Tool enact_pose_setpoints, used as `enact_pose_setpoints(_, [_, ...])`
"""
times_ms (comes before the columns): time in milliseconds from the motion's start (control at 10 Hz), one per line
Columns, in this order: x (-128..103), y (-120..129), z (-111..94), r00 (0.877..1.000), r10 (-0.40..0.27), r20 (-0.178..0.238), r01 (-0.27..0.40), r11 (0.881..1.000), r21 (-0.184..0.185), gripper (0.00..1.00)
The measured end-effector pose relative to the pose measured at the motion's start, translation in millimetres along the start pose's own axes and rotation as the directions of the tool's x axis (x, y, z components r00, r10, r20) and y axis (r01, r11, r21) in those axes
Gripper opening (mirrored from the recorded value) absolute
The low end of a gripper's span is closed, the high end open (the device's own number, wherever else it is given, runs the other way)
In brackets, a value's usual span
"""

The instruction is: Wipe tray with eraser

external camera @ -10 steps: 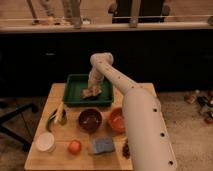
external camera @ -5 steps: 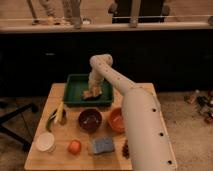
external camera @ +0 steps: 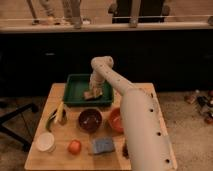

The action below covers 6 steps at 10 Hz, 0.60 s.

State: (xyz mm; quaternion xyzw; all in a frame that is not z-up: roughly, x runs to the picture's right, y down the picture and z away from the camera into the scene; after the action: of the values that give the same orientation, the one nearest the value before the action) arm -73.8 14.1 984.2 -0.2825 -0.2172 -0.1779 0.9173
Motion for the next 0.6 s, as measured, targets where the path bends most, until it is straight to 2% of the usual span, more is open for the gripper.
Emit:
enact_pose_setpoints(300, [14.1,-15.1,-7.0,1.0,0.013,0.0,-0.013,1.0,0.018,0.0])
enact_pose_setpoints(400, [11.8,-30.6,-3.8,1.0,0.006,0.012,-0.007,1.0,0.022,0.0])
enact_pose_setpoints(600, [2.9,-43.9,6.5,0.999,-0.001,0.046,0.0,1.0,0.017,0.0])
